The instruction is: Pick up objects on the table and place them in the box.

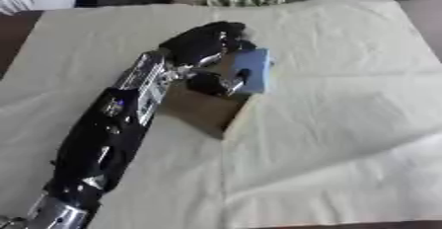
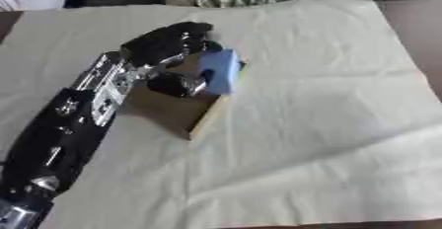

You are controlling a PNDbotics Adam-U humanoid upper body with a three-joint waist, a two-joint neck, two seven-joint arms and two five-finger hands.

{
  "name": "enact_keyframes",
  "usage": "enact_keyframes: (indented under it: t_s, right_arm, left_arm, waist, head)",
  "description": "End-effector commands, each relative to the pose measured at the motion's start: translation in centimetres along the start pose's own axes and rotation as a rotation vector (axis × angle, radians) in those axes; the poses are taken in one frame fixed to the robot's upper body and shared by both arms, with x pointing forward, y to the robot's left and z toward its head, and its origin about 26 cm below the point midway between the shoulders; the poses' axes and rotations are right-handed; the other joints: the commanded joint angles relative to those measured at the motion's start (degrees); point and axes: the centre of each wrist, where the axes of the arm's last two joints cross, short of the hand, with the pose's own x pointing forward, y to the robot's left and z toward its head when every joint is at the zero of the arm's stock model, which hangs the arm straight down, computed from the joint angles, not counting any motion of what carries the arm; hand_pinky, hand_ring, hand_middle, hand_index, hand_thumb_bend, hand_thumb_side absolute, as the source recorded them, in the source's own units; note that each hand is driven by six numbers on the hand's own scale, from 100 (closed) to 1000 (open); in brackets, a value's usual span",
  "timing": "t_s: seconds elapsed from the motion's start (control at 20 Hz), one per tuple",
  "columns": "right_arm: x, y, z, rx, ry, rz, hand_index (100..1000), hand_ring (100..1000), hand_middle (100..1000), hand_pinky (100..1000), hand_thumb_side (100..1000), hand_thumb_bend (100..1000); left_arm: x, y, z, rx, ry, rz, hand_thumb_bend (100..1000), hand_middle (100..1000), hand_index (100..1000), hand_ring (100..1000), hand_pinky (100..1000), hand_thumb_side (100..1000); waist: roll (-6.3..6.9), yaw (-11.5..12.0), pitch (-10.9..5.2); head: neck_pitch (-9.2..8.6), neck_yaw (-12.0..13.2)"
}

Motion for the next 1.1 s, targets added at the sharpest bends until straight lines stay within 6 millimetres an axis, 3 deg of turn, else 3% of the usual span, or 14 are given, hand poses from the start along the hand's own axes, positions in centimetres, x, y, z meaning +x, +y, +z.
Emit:
enact_keyframes:
  t_s: [0.05, 0.75, 0.85, 0.9, 1.1]
  right_arm:
    - [0.4, -0.3, -0.5, 0.001, -0.025, 0.004, 793, 727, 561, 680, 547, 100]
    - [0.3, -0.4, -0.5, 0.000, -0.020, 0.004, 793, 728, 561, 680, 546, 100]
    - [0.4, -0.4, -0.6, 0.000, -0.024, 0.006, 793, 728, 562, 681, 545, 100]
    - [0.4, -0.4, -0.6, 0.000, -0.027, 0.007, 793, 728, 562, 682, 545, 100]
    - [0.6, -0.4, -0.8, -0.002, -0.038, 0.013, 793, 728, 564, 683, 545, 100]
  left_arm:
    - [-0.3, 1.4, -0.1, 0.028, -0.002, -0.008, 100, 922, 885, 1000, 978, 888]
    - [-0.1, 1.7, -0.1, 0.059, 0.013, 0.012, 100, 880, 858, 1000, 955, 753]
    - [0.0, 2.4, 0.0, 0.102, 0.009, 0.020, 100, 853, 846, 962, 899, 633]
    - [0.1, 3.0, 0.0, 0.138, 0.005, 0.030, 100, 802, 829, 859, 823, 521]
    - [0.7, 5.7, 0.3, 0.271, -0.039, 0.111, 100, 752, 805, 800, 759, 435]
  waist:
    - [-0.34, 0.05, -1.13]
    - [-0.45, 0.03, -1.16]
    - [-0.51, 0.04, -1.23]
    - [-0.54, 0.05, -1.30]
    - [-0.49, 0.13, -1.68]
  head:
    - [-0.28, -0.06]
    - [-0.28, -0.31]
    - [-0.16, -0.35]
    - [-0.03, -0.33]
    - [0.30, -0.33]
